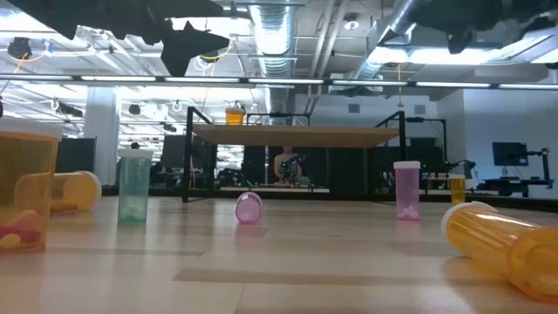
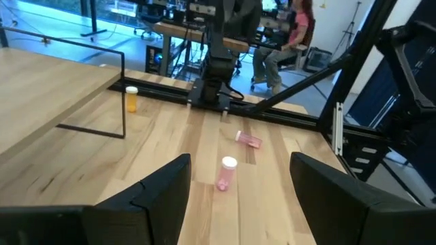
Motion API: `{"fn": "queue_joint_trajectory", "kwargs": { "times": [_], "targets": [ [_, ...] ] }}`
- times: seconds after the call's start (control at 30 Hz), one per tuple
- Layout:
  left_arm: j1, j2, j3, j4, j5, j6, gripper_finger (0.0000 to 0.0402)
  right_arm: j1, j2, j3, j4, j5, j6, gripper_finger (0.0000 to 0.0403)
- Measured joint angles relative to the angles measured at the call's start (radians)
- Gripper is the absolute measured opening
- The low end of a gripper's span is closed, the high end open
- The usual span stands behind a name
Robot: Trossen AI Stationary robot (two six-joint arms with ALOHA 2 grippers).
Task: Pick and place medicine bottles onto shelf by color
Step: Put the middle pink pill bottle on the shelf
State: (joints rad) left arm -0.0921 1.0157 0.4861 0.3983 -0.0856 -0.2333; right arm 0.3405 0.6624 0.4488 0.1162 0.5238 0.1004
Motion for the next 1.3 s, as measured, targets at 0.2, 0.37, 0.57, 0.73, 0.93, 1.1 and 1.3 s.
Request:
{"fn": "queue_joint_trajectory", "kwargs": {
  "times": [0.2,0.37,0.57,0.73,0.93,1.1,1.3],
  "targets": [
    [0.000,-0.015,0.000,-0.070,-0.002,0.010,0.0237,-0.010,0.121,0.001,0.009,-0.030,0.073,0.0075],
    [0.000,-0.047,0.001,-0.137,-0.065,0.010,0.0237,-0.006,0.206,0.001,0.062,-0.077,0.083,0.0142],
    [0.000,-0.058,0.001,-0.173,-0.096,0.010,0.0237,-0.010,0.337,0.002,0.057,-0.108,0.084,0.0209],
    [0.000,-0.058,0.001,-0.198,-0.099,0.010,0.0237,-0.009,0.444,0.091,-0.043,-0.165,0.135,0.0231],
    [0.000,-0.058,0.001,-0.209,-0.110,0.009,0.0237,-0.009,0.581,0.275,-0.317,-0.225,0.166,0.0230],
    [0.000,-0.058,0.001,-0.209,-0.110,0.003,0.0237,-0.017,0.697,0.358,-0.486,-0.266,0.229,0.0223],
    [0.000,-0.058,0.001,-0.209,-0.110,0.003,0.0237,-0.052,0.810,0.366,-0.495,-0.358,0.251,0.0220]
  ]
}}
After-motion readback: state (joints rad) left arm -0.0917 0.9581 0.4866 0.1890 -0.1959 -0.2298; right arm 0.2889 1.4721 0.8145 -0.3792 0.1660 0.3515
